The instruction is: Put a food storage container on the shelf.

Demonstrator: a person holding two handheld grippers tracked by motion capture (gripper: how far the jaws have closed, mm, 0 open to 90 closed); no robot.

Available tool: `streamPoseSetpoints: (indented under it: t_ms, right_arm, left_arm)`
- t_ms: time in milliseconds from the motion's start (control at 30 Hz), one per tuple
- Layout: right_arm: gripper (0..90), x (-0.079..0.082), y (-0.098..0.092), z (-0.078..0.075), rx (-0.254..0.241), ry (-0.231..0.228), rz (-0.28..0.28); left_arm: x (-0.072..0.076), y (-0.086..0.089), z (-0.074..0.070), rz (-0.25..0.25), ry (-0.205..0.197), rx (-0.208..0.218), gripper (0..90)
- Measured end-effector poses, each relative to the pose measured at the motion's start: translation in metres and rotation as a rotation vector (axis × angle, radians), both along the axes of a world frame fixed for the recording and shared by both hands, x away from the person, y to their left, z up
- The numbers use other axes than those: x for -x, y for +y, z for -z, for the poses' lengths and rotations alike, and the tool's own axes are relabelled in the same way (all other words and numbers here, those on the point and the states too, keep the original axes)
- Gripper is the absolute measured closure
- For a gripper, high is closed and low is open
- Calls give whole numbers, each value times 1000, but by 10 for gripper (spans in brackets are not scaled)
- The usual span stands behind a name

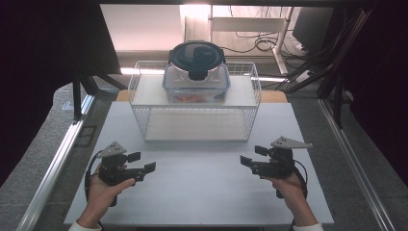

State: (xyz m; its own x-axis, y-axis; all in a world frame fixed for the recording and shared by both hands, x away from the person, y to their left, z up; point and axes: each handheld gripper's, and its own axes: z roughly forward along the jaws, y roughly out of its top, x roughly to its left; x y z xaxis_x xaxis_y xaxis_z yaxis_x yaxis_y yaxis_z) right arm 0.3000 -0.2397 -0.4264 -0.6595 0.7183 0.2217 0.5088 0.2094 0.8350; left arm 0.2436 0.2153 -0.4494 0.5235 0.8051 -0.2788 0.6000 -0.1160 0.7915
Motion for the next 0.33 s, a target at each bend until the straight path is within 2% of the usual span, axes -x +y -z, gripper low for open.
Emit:
streamPoseSetpoints:
  t_ms: [133,333]
  right_arm:
    - [225,-2,0,3,-15,7,-6]
    - [216,1,-5,-4,-22,-3,-7]
  left_arm:
    - [-1,3,4,-12,8,4,241]
    - [-2,2,6,-19,9,-6,238]
